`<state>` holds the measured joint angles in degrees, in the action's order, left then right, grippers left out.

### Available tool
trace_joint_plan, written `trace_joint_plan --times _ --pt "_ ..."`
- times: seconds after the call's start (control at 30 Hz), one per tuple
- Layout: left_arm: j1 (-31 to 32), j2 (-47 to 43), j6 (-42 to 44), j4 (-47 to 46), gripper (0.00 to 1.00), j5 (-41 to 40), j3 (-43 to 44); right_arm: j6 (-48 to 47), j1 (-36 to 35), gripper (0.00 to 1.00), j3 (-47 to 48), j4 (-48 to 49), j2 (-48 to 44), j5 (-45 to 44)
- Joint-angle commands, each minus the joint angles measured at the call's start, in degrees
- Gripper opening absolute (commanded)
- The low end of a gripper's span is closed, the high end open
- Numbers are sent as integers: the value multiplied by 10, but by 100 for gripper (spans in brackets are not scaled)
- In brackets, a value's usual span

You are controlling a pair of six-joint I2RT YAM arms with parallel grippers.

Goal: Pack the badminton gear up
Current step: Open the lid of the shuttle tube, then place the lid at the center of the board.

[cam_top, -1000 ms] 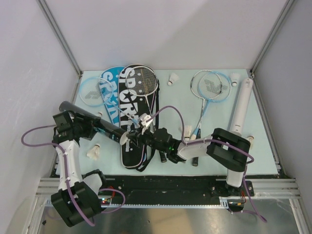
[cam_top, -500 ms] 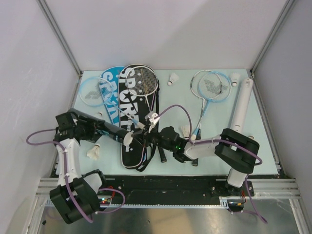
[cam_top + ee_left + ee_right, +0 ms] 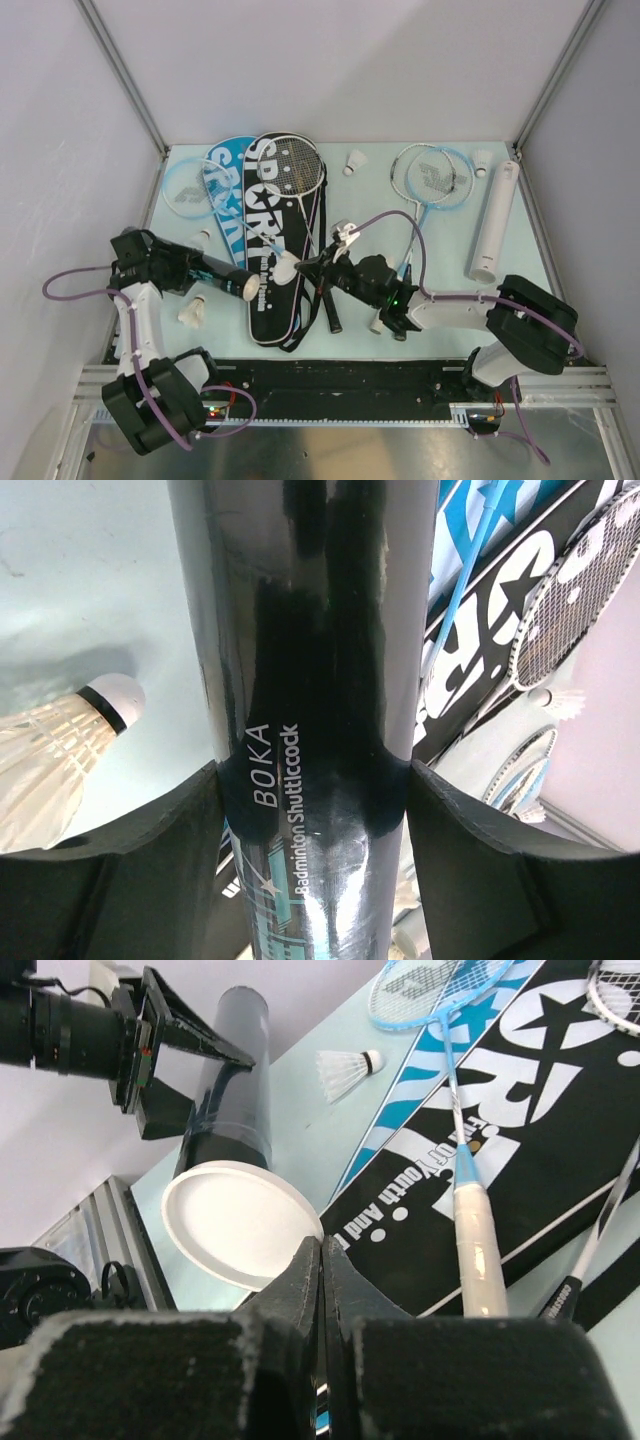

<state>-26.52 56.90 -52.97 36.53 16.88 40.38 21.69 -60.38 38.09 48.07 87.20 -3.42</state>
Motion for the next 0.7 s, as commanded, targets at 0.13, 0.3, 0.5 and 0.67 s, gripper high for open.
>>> trace_joint_plan --times 0.13,0.3,0.5,0.67 --pt "-3 -13 17 -36 49 -19 7 97 42 0 2 -135 -60 -90" --pt "-3 -34 19 -36 49 -21 6 178 90 0 47 -353 -46 -176" --pt "-2 -49 18 -36 50 -21 9 201 132 0 72 -441 11 -203" --pt "-3 -50 21 -36 50 -18 15 198 153 3 85 -435 48 -180"
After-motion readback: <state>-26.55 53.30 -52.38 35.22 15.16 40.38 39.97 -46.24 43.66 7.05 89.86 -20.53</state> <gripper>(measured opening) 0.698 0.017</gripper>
